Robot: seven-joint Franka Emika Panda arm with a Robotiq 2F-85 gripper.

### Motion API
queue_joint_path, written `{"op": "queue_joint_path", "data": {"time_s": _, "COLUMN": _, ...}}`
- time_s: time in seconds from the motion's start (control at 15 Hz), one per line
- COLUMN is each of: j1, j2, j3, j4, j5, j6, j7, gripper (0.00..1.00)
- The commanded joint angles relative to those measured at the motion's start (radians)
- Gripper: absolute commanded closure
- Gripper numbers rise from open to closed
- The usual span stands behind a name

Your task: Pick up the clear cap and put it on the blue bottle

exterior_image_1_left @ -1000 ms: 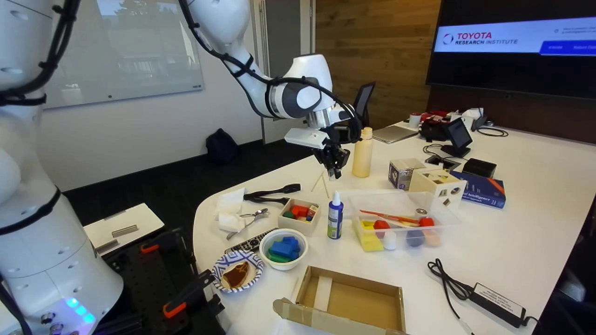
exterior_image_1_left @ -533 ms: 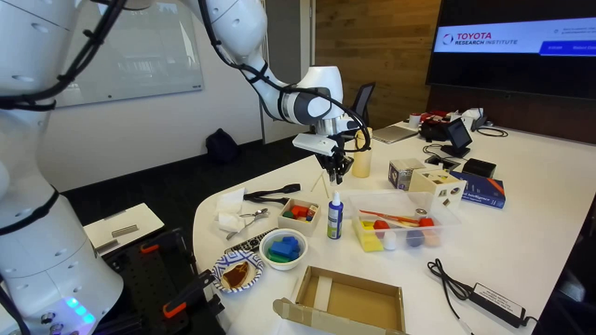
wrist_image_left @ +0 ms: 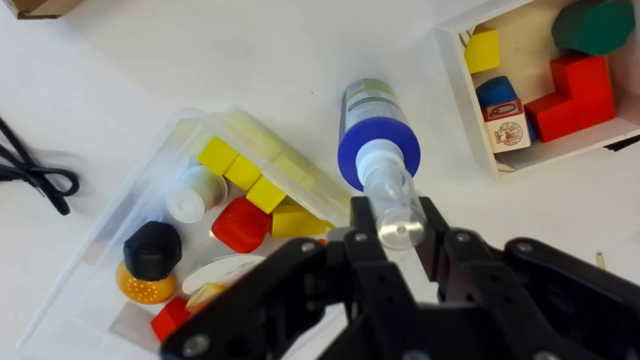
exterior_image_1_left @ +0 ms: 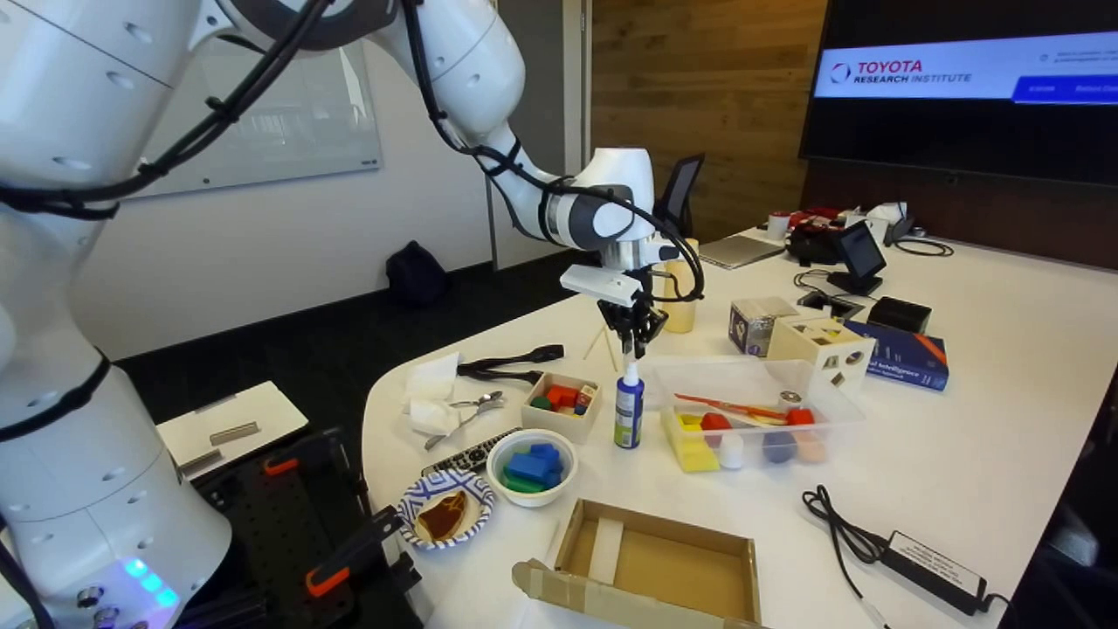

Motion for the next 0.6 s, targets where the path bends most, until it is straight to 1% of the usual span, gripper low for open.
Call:
{"op": "queue_joint_path", "data": {"time_s": 0.0, "j1": -0.022, "j2": 0.026, "j3": 0.021, "j4": 0.056, "j5": 0.025, "j6": -0.039, "j7": -0.039, "gripper": 0.94}}
{"op": "queue_joint_path", "data": {"time_s": 0.27, "j1": -0.030, "j2": 0.043, "j3": 0.030, "j4": 0.077, "j5": 0.031, "j6": -0.052, "j7": -0.045, "gripper": 0.94}}
{"op": "queue_joint_path", "data": {"time_s": 0.53, "j1": -0.044, "j2": 0.050, "j3": 0.039, "j4": 0.083, "j5": 0.050, "j6": -0.089, "j7": -0.063, "gripper": 0.94}}
